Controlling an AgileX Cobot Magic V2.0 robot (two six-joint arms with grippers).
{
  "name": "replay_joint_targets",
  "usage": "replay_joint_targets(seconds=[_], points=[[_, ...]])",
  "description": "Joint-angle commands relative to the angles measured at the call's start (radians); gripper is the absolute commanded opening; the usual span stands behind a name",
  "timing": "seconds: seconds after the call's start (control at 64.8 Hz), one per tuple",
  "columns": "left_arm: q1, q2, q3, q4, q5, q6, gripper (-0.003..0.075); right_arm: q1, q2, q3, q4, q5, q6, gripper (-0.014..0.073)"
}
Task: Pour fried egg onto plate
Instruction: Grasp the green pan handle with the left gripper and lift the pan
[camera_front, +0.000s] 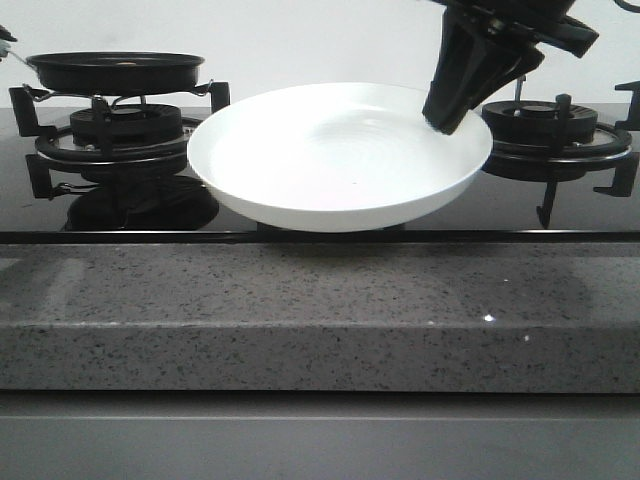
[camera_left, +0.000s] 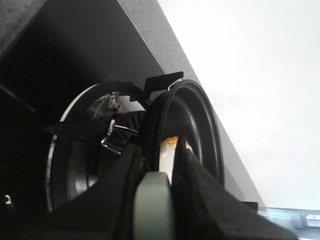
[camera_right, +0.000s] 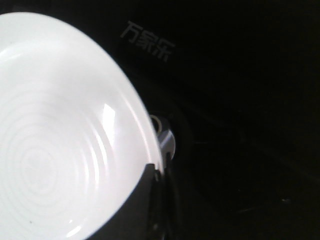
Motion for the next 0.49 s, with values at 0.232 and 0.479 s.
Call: replay_joint_targets(seconds=[0.232,0.479], points=[[0.030,-0.074,-0.029,-0.245,0.263,0.089,-0.0019,-0.001,-0.048,-0.024,0.031,-0.029,-0.008,-0.0060],[-0.025,-0.137,-0.029,-0.237,0.295,0.137,-0.0019,-0.001,-0.048,-0.024,0.031,-0.029,-0.008,-0.0060]])
